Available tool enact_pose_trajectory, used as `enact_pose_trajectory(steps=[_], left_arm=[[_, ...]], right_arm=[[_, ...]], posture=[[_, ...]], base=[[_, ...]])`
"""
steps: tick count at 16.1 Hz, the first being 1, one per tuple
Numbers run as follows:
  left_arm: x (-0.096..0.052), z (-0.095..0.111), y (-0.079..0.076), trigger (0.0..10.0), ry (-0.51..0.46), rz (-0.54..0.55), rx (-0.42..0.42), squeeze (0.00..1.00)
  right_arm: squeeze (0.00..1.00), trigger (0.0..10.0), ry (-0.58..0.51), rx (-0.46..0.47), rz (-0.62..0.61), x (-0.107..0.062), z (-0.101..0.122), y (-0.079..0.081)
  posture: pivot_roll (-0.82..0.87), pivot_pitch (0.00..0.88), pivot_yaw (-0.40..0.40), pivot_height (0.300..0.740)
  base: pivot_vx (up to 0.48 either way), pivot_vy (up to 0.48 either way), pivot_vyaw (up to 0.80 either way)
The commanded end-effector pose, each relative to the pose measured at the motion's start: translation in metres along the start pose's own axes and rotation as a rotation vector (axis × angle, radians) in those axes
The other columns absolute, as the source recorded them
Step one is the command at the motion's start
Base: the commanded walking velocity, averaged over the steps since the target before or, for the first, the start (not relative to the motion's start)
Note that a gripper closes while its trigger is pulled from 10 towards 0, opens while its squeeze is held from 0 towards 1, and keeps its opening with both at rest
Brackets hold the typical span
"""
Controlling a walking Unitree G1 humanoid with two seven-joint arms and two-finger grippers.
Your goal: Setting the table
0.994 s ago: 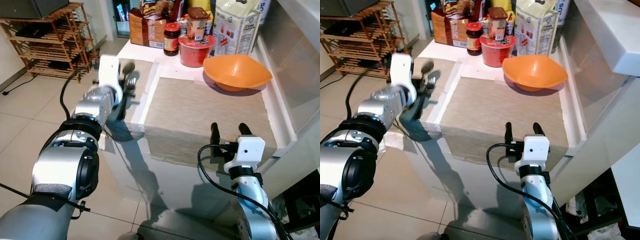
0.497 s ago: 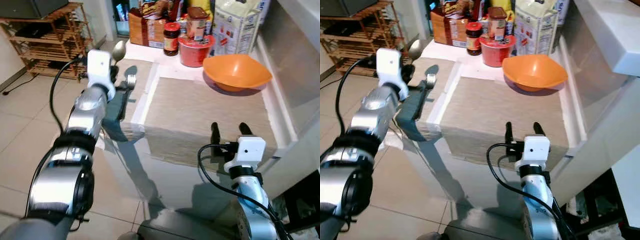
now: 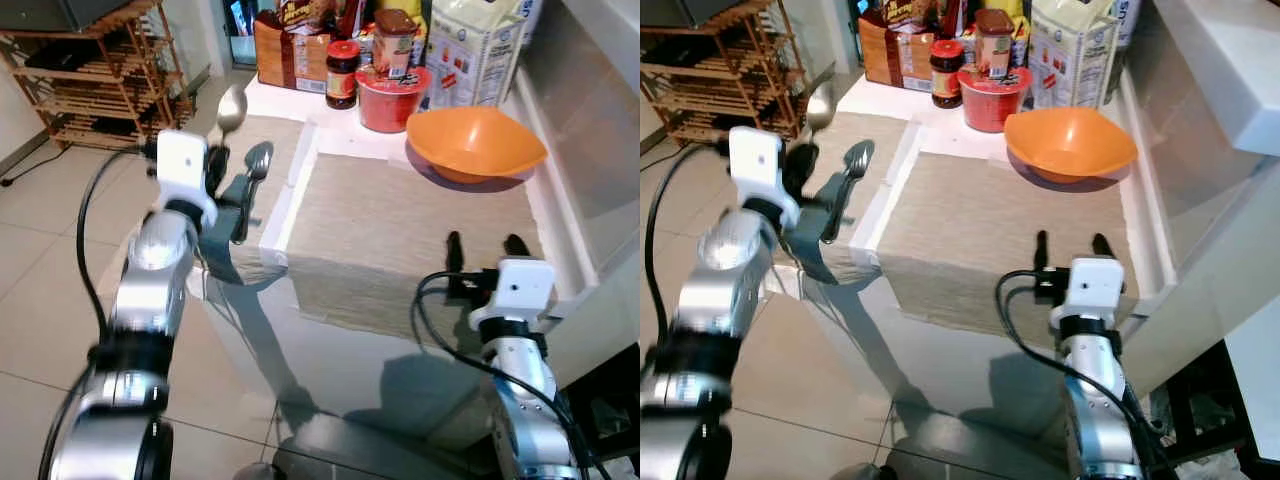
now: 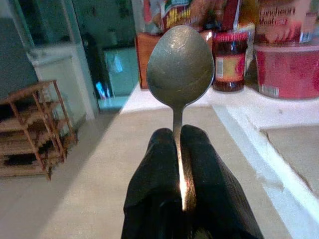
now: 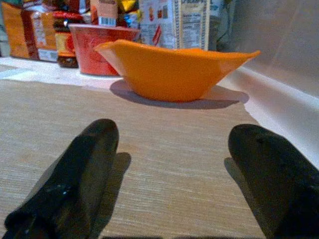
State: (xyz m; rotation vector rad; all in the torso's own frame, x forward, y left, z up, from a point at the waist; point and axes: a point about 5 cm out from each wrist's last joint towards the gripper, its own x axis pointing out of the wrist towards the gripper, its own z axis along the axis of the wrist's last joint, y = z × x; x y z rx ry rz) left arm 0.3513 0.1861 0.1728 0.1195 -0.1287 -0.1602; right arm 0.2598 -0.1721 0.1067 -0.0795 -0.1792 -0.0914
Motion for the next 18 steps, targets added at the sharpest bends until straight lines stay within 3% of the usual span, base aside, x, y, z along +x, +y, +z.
enact_pose_trajectory(steps=[1,3,6,10,13,18], left_arm=[[-0.001,0.001,-0.011,0.0,-0.005,-0.037,-0.006,0.0],[-0.011,-0.007,-0.023,0.0,0.004,-0.074,-0.027,0.0],[-0.018,-0.002,-0.017,0.0,-0.021,-0.051,-0.022,0.0],[-0.024,0.004,-0.017,0.0,-0.045,-0.033,-0.009,0.0],[-0.029,-0.003,-0.018,0.0,-0.018,-0.034,0.009,0.0],[-0.029,-0.008,-0.031,0.0,-0.001,-0.087,0.008,0.0]], right_arm=[[0.0,10.0,0.022,0.012,0.017,0.003,-0.003,0.004],[0.0,10.0,0.015,0.008,0.029,0.007,-0.002,0.005],[0.0,10.0,-0.007,0.008,0.024,0.008,0.001,0.003],[0.0,10.0,-0.086,0.023,0.027,0.009,0.025,0.004],[0.0,10.0,-0.082,0.03,0.048,0.007,0.026,0.007],[0.0,10.0,-0.021,0.036,0.05,0.007,0.015,0.006]], posture=[[0.08,0.0,0.018,0.74],[0.08,0.0,0.018,0.74],[0.07,0.0,0.024,0.74],[0.06,0.0,0.021,0.74],[0.06,0.0,0.018,0.74],[0.05,0.0,0.015,0.74]], base=[[0.0,0.0,0.0],[0.0,0.0,0.0],[0.0,0.0,0.0],[0.0,0.0,0.0],[0.0,0.0,0.0],[0.0,0.0,0.0]])
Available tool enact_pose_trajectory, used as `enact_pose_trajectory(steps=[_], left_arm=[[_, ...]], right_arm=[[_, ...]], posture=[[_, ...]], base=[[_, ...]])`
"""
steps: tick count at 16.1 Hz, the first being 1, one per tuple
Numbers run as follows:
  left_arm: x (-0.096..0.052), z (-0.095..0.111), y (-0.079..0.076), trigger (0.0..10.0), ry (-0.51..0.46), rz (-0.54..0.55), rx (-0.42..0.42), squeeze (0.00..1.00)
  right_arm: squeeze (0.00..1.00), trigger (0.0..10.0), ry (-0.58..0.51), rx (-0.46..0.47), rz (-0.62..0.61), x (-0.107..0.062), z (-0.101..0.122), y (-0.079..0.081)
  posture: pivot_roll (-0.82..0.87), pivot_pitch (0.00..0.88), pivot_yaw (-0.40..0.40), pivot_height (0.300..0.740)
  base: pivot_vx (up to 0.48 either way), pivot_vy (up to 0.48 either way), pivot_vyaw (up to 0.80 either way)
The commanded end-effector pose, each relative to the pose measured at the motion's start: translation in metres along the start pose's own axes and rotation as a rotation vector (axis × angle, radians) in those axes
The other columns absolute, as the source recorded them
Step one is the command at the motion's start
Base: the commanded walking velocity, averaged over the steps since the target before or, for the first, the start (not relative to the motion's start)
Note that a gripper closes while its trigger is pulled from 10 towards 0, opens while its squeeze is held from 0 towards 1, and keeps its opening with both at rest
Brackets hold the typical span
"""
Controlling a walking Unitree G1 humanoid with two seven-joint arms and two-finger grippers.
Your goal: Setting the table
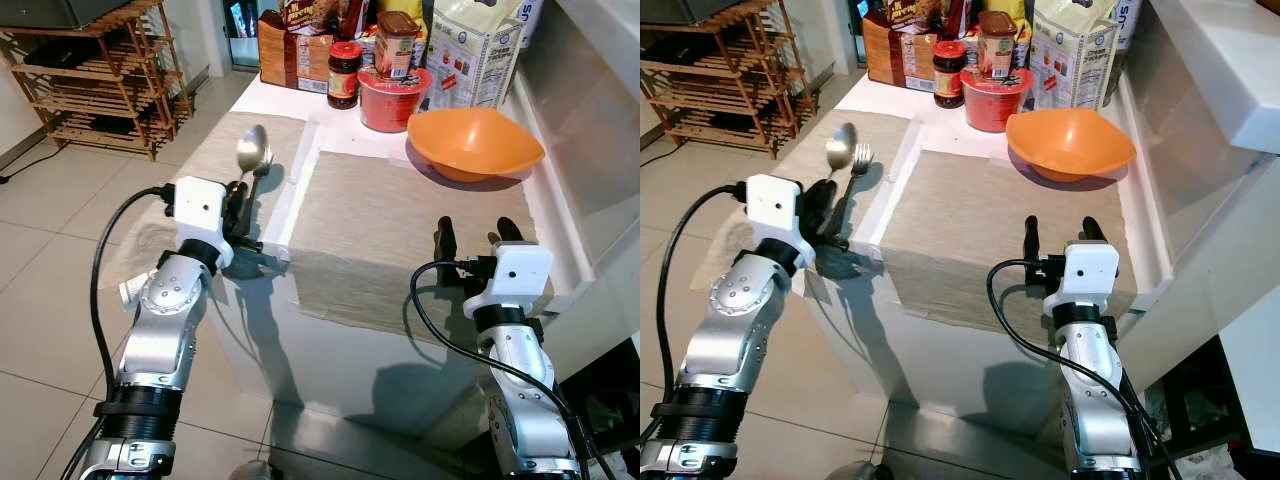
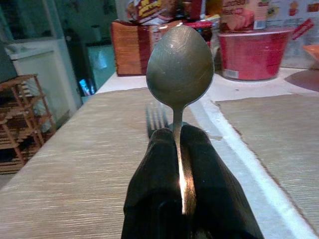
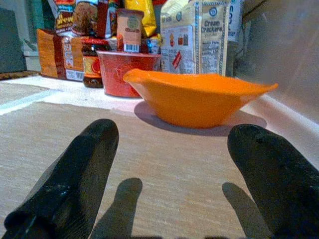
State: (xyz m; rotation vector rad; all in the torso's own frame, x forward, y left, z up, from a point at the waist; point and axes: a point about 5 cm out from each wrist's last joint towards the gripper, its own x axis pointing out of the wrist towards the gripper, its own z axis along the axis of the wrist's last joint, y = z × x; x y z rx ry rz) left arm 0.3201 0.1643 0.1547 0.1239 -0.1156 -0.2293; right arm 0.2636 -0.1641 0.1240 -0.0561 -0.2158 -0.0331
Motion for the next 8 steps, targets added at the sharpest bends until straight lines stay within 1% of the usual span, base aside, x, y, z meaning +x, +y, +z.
enact_pose_trajectory(steps=[1,3,6,8], left_arm=[[0.001,0.004,-0.005,0.0,-0.012,-0.031,0.026,0.0],[0.001,0.004,-0.008,0.0,-0.017,-0.049,0.039,0.0],[0.005,0.009,-0.01,0.0,-0.042,-0.066,0.016,0.0],[0.006,0.008,-0.01,0.0,-0.039,-0.074,0.035,0.0]], right_arm=[[0.0,10.0,0.024,0.005,-0.004,0.0,-0.003,-0.002],[0.0,10.0,0.04,0.011,-0.001,-0.002,-0.007,-0.001],[0.0,10.0,0.07,0.021,-0.004,-0.003,-0.012,-0.002],[0.0,10.0,0.085,0.028,-0.012,-0.004,-0.015,-0.003]], posture=[[0.05,0.0,0.016,0.74],[0.05,0.0,0.013,0.74],[0.04,0.0,0.016,0.74],[0.05,0.0,0.015,0.74]], base=[[0.0,0.0,0.0],[0.0,0.0,0.0],[0.0,0.0,0.0],[0.0,0.0,0.0]])
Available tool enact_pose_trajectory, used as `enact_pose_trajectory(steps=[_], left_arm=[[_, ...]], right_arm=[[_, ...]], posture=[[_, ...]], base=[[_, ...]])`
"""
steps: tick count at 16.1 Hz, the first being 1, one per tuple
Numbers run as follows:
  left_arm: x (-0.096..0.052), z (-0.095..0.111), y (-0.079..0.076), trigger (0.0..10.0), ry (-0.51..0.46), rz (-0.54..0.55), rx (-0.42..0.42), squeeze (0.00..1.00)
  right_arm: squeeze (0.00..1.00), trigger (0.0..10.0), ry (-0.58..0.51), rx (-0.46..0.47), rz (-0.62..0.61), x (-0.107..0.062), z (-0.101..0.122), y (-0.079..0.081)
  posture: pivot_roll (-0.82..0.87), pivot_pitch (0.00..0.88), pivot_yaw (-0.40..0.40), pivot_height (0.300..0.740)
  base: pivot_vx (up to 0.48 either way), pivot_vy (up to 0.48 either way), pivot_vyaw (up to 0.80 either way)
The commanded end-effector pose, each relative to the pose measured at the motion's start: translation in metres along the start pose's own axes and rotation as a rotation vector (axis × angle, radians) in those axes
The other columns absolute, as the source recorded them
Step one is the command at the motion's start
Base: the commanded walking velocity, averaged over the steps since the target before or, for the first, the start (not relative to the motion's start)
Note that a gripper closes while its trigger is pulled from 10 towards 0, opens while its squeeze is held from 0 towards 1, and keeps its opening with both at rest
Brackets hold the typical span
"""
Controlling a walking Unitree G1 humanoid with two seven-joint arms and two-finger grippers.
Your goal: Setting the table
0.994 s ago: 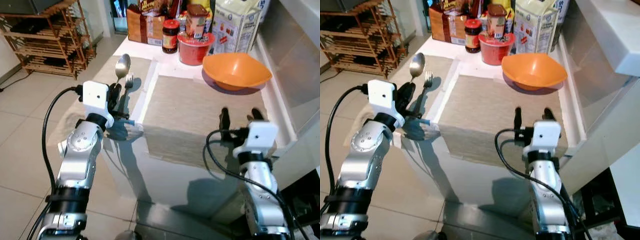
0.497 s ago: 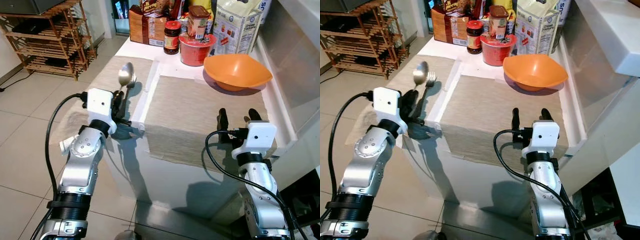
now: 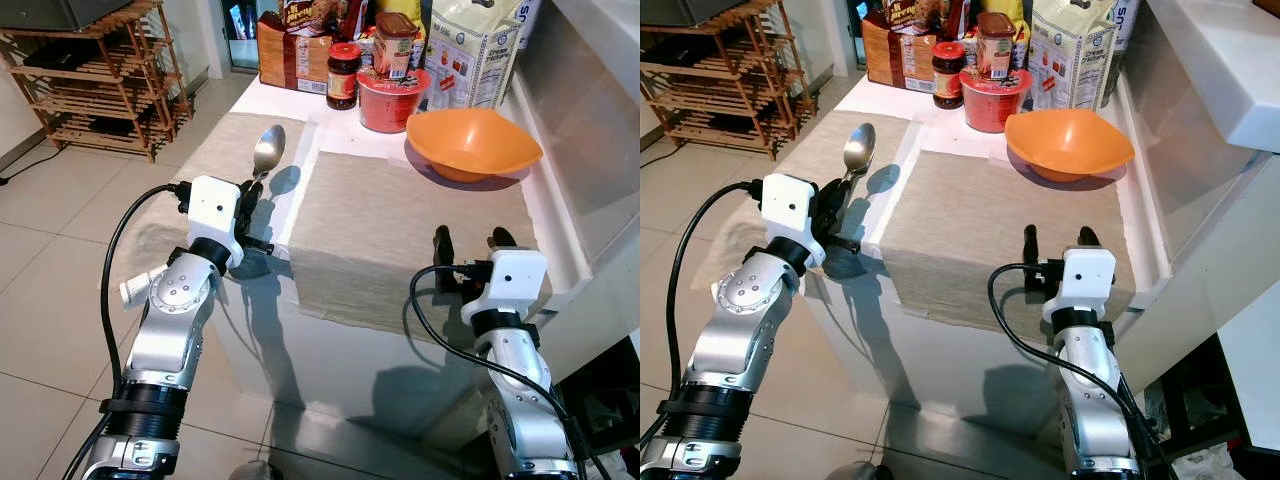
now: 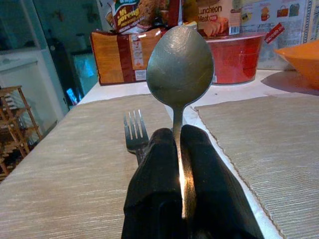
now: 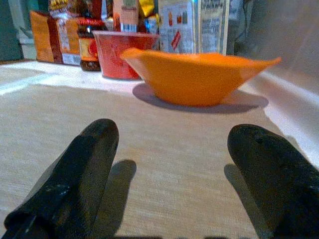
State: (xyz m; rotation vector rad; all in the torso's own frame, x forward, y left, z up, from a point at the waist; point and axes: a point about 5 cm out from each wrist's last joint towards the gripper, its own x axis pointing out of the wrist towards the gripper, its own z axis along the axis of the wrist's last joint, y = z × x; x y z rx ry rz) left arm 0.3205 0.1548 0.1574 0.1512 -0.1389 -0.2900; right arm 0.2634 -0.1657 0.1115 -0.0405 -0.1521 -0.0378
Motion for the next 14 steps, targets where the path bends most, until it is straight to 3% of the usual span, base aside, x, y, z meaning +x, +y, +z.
enact_pose_trajectory(steps=[1,5,14], left_arm=[[0.0031,0.0044,-0.0018,0.0,-0.018,-0.019,0.011,0.0],[0.0037,0.0031,-0.0071,0.0,-0.024,-0.034,-0.048,0.0],[0.0059,0.002,-0.0069,0.0,-0.02,-0.039,-0.036,0.0]], right_arm=[[0.0,10.0,0.029,0.011,-0.003,-0.0019,-0.0048,-0.0026],[0.0,10.0,0.033,0.015,-0.003,-0.0016,-0.0053,-0.0028],[0.0,10.0,0.047,0.019,-0.004,-0.0018,-0.0084,-0.0036]], posture=[[0.04,0.0,0.014,0.74],[0.04,0.0,0.014,0.74],[0.04,0.0,0.013,0.74]], base=[[0.0,0.0,0.0],[0.0,0.0,0.0],[-0.054,0.0,0.0]])
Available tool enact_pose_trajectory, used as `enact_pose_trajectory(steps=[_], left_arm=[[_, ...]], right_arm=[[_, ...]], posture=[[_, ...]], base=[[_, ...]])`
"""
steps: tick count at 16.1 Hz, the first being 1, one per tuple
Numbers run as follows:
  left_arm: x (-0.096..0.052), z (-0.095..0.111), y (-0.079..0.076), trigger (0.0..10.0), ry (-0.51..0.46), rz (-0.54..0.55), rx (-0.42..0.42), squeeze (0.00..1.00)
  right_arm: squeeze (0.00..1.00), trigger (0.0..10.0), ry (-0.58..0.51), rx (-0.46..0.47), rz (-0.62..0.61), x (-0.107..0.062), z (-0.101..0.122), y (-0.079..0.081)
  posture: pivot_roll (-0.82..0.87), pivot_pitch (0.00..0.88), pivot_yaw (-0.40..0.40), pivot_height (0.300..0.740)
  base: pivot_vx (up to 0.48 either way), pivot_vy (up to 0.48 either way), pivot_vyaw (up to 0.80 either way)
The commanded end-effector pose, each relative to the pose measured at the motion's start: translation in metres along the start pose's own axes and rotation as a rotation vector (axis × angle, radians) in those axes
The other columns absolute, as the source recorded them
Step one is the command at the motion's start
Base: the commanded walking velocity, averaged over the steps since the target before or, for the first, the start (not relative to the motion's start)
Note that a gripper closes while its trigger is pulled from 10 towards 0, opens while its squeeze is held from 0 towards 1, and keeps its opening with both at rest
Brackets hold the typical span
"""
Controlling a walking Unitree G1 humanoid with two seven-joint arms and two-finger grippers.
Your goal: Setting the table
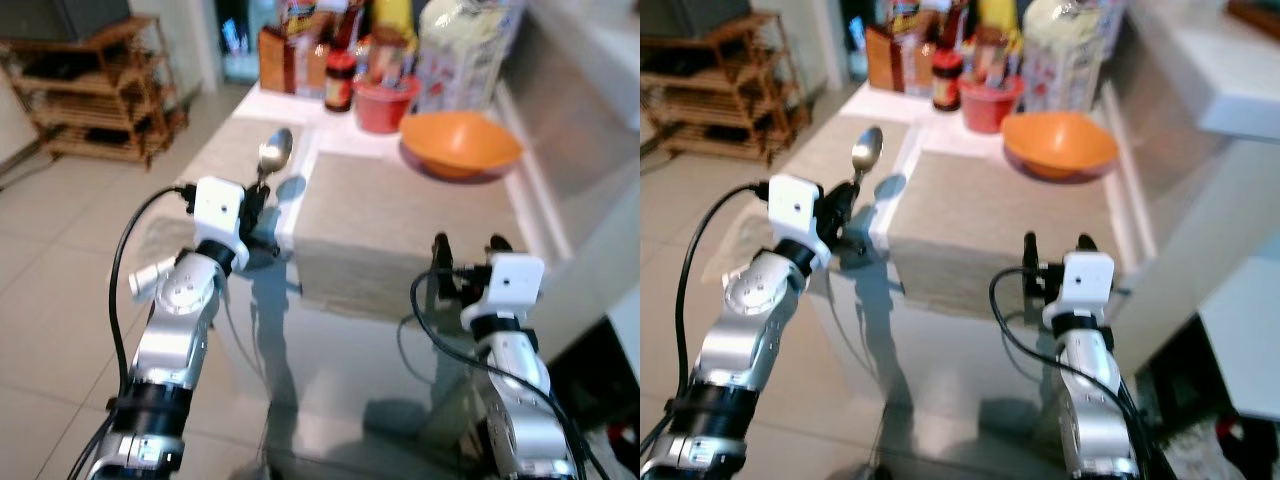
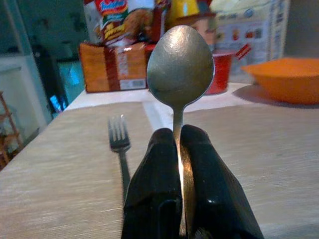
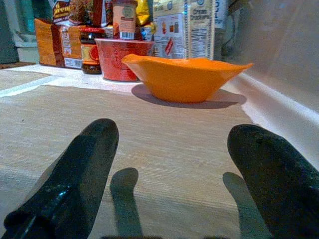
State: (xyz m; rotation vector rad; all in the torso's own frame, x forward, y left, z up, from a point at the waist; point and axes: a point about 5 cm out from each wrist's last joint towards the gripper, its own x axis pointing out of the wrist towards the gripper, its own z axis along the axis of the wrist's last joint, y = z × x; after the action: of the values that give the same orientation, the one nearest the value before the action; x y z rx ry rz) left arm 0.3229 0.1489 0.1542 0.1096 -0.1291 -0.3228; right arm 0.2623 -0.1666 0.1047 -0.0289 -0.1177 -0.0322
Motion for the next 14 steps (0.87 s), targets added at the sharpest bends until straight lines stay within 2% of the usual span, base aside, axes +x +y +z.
enact_pose_trajectory(steps=[1,5,14], left_arm=[[0.003,0.0044,-0.0023,0.0,-0.018,-0.015,0.012,0.0],[0.0047,0.0041,-0.0021,0.0,-0.014,-0.014,0.019,0.0],[0.0029,-0.0001,-0.0015,0.0,-0.003,0.014,0.009,0.0]], right_arm=[[0.0,10.0,0.03,0.006,-0.006,0.001,-0.0034,-0.0021],[0.0,10.0,0.031,-0.018,-0.011,0.0006,-0.0046,-0.0026],[0.0,10.0,0.048,-0.007,-0.002,0.0016,-0.0072,-0.0025]], posture=[[0.04,0.0,0.014,0.74],[0.04,0.0,0.014,0.74],[0.04,0.0,0.008,0.74]], base=[[0.0,0.0,-0.79],[0.0,0.0,-0.7],[0.0,0.0,0.0]])
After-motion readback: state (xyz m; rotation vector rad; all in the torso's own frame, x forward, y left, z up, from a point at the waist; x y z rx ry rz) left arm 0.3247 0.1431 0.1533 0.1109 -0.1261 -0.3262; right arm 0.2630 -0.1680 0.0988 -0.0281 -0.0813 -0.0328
